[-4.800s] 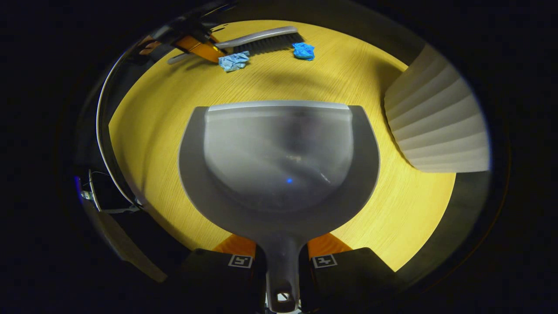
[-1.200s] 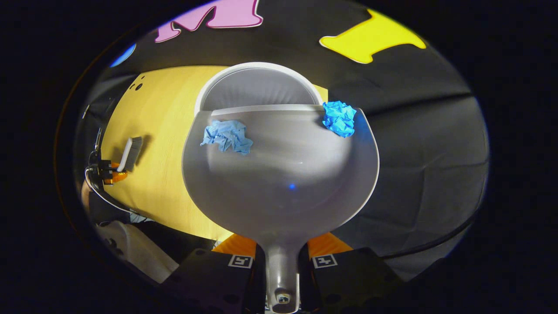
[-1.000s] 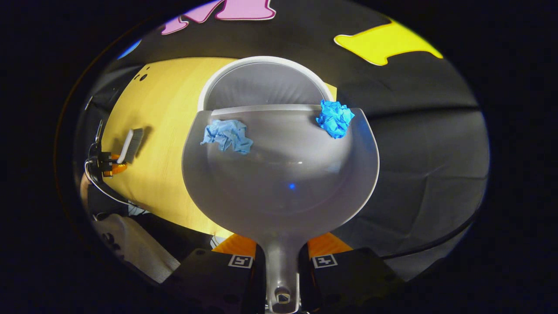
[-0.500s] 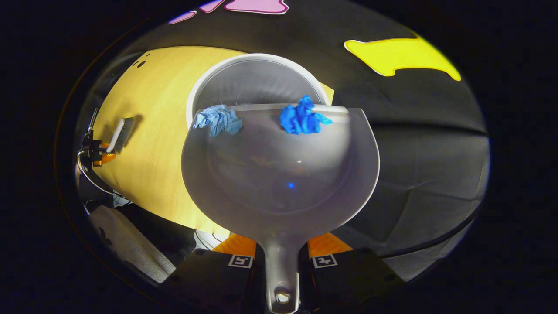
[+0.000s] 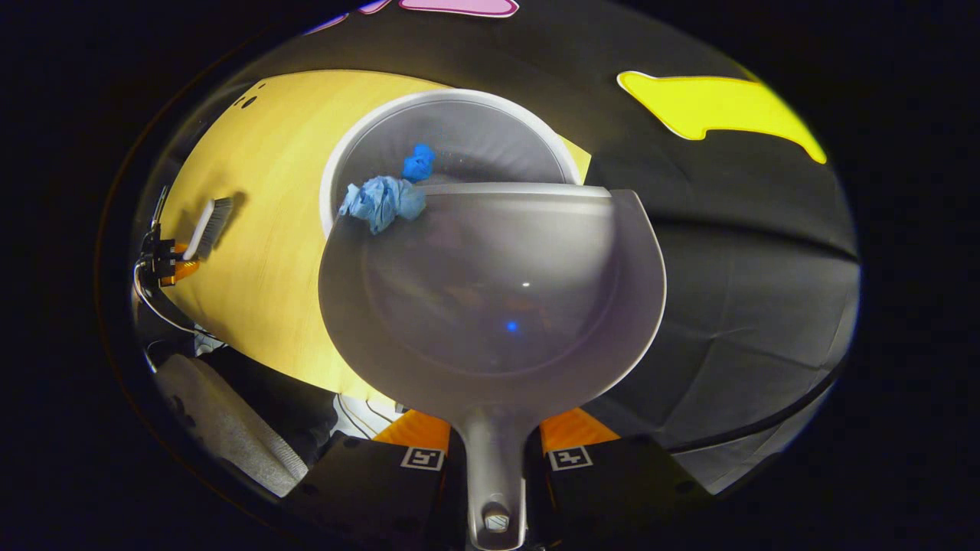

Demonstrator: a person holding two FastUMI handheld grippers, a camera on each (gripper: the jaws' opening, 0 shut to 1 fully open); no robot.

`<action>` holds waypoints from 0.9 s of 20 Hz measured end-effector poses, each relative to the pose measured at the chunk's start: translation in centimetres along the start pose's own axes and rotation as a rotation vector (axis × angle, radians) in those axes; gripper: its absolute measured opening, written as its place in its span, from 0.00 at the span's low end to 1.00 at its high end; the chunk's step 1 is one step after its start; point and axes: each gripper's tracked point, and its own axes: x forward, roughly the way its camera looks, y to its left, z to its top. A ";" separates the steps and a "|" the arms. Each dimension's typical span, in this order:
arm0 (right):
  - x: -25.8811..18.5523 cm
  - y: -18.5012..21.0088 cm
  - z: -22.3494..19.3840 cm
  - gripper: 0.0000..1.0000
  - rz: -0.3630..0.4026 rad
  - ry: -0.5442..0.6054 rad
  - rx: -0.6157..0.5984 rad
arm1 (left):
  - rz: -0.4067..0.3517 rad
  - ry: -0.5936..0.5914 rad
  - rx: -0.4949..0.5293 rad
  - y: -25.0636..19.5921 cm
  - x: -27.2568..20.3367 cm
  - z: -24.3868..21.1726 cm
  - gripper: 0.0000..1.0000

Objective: Pick up the small broom and dustpan from the desktop, sweep the trash into the dustpan with the broom, and then empty the trash into the garbage bin.

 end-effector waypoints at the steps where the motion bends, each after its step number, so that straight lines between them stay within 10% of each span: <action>1: 0.0 -0.2 0.0 0.34 -0.004 0.003 -0.002 | 0.000 -0.001 -0.001 0.0 -0.1 0.0 0.18; 10: 0.2 -0.3 0.2 0.34 -0.038 -0.030 -0.025 | 0.013 0.000 -0.002 0.0 0.0 0.0 0.18; 18: -3.6 0.3 -0.1 0.34 -0.021 -0.398 0.165 | 0.066 -0.017 -0.087 0.4 -1.3 -1.3 0.17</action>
